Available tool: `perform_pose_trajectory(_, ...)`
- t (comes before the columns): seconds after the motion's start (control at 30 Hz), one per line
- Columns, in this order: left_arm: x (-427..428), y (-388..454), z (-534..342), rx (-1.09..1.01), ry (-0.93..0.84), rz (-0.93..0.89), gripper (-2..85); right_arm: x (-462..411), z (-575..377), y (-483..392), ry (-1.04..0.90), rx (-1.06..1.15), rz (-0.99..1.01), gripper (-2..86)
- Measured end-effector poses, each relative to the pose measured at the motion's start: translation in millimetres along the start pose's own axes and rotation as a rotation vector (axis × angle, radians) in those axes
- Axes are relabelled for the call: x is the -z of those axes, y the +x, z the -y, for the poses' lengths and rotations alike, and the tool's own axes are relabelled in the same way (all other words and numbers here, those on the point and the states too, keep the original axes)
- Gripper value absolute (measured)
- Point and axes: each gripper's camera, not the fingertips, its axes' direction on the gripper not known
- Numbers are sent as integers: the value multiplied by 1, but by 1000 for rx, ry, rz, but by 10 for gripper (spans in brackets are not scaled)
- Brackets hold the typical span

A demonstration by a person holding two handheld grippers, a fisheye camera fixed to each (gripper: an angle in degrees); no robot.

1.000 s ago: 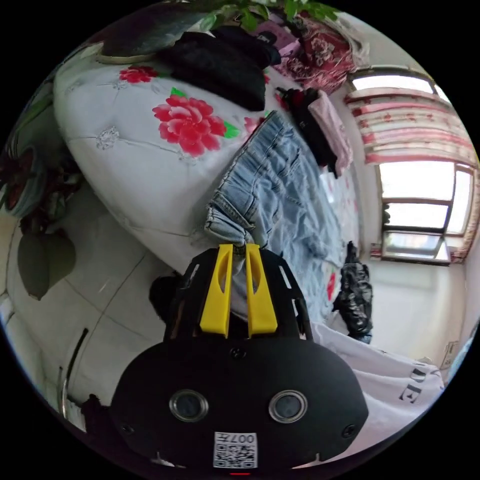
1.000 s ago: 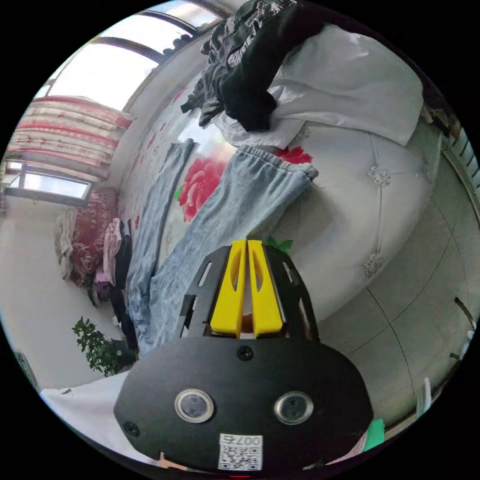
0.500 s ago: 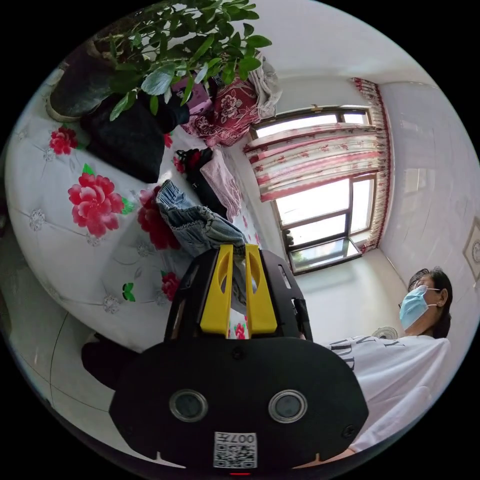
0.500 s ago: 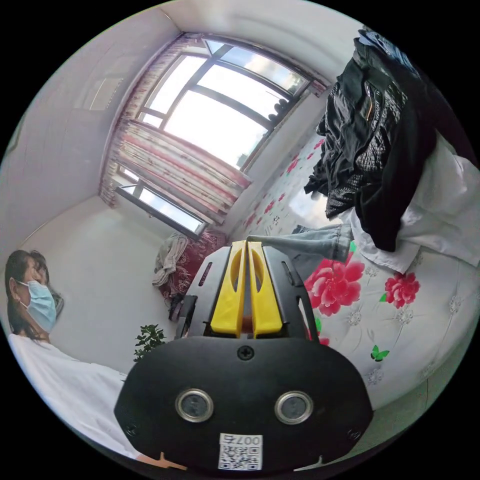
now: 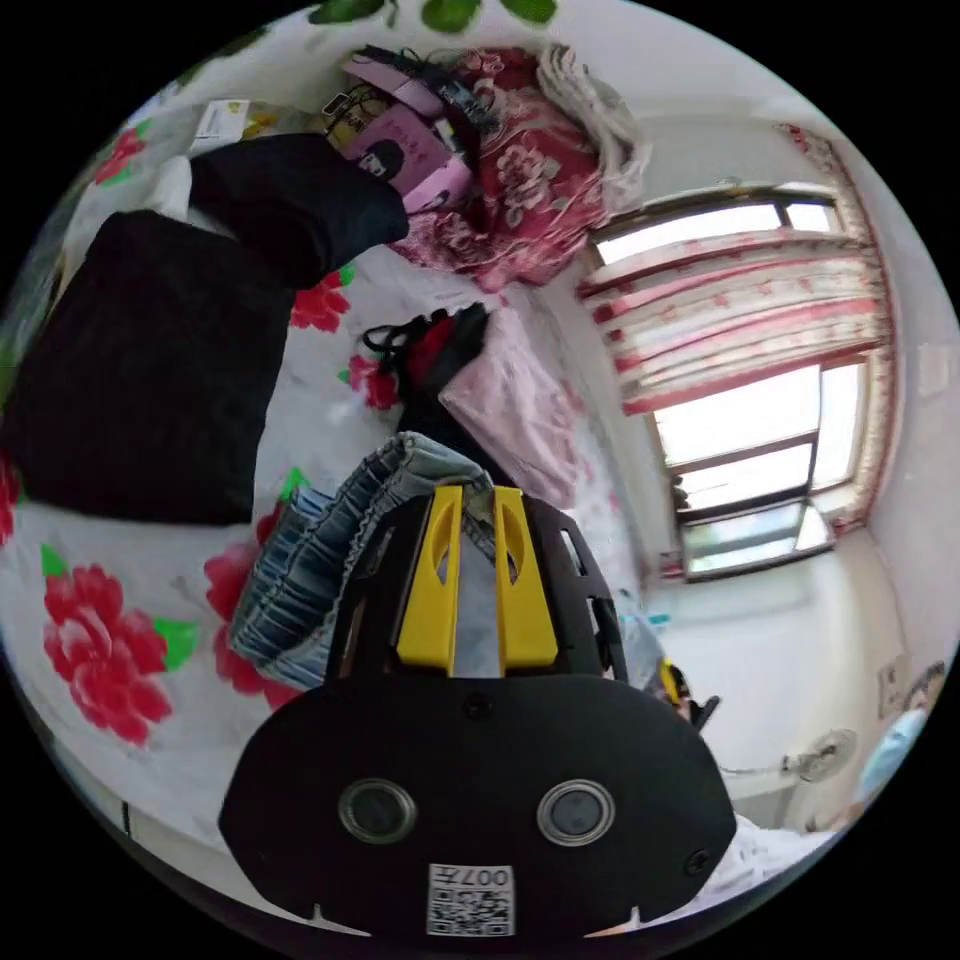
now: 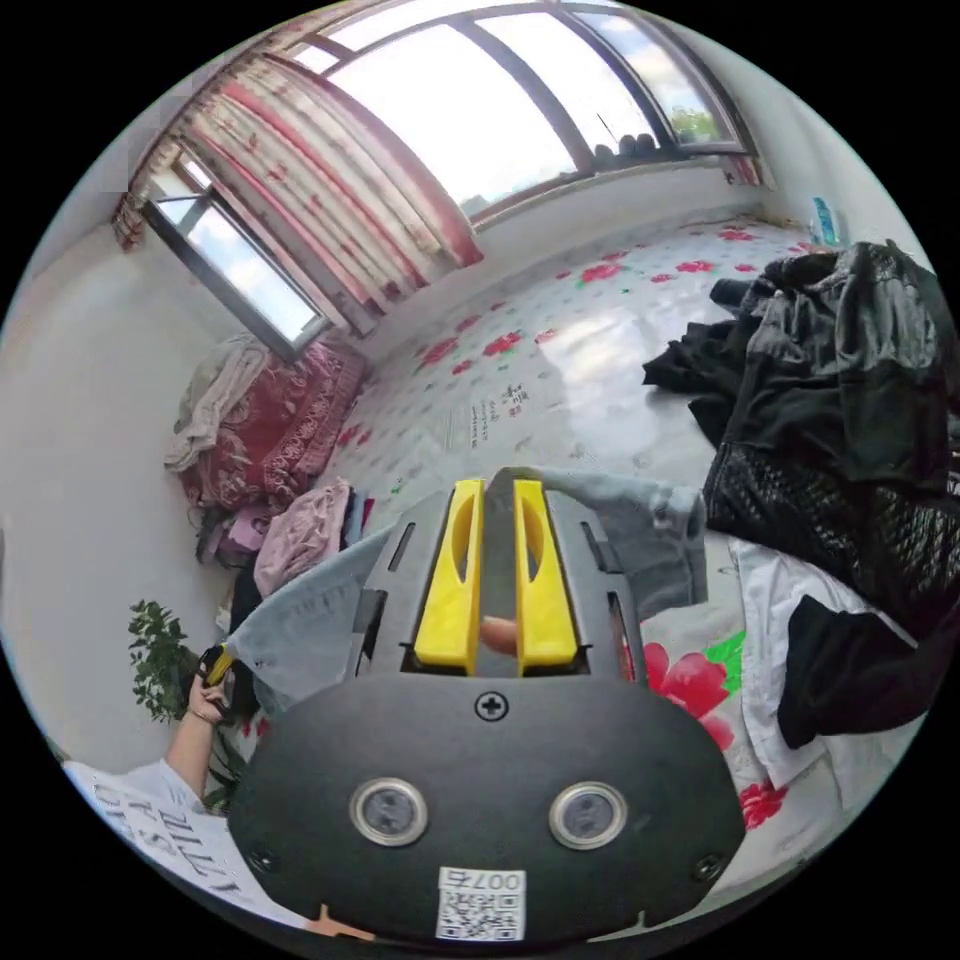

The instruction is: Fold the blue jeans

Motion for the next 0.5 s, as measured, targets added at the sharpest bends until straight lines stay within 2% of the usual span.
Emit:
perform_pose_trajectory(0.03,-27,9,8,7,-20,122,62,-42,8,2,-75,-51,-59,29)
perform_pose_trajectory(0.07,-45,20,10,-9,-14,166,56,-73,7,4,-120,-72,-101,36)
perform_pose_trajectory(0.17,-66,49,-3,-148,-11,202,55,-115,-17,24,-123,-126,-101,47)
perform_pose_trajectory(0.37,-78,76,-77,-420,-72,460,68,-139,-84,121,-73,-373,-121,62)
perform_pose_trajectory(0.5,-106,90,-111,-513,-118,570,72,-164,-89,143,-49,-404,-55,68)
